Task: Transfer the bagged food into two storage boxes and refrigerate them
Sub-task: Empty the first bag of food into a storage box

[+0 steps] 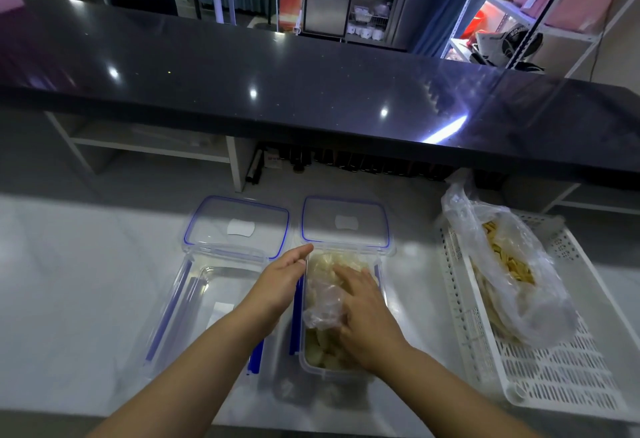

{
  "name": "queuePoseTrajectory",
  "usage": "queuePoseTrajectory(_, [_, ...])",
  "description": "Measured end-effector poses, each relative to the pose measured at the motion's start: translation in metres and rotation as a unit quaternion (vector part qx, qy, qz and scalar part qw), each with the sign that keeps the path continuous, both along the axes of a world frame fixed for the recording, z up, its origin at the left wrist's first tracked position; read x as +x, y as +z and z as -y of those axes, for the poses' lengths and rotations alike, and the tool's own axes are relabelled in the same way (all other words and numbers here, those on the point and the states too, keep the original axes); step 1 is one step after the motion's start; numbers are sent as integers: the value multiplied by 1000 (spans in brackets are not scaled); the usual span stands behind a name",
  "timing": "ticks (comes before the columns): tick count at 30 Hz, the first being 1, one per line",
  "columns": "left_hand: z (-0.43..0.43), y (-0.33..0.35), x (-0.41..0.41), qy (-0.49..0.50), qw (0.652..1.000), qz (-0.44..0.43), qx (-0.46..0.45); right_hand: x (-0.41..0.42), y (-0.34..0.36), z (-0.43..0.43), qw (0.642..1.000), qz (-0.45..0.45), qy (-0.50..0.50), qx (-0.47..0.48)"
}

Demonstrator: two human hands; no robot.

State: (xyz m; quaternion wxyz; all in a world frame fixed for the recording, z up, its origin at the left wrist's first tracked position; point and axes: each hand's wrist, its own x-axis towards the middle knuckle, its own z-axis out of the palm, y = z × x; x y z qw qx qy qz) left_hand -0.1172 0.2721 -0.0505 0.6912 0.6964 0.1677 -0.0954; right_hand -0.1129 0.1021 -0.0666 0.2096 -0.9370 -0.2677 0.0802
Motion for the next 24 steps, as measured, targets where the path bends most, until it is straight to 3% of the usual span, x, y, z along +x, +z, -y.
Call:
queuePoseTrajectory(4, [0, 1, -1, -3, 1000, 0, 5, -15, -3, 6, 1000, 19, 3, -3])
queuePoseTrajectory(14, [3, 10, -8, 23, 999, 18, 34, 10, 10, -6, 992, 29, 16, -123])
queuePoseTrajectory(24, [-4, 19, -20, 64, 996, 36, 46, -3, 6, 1, 993, -15, 33, -111])
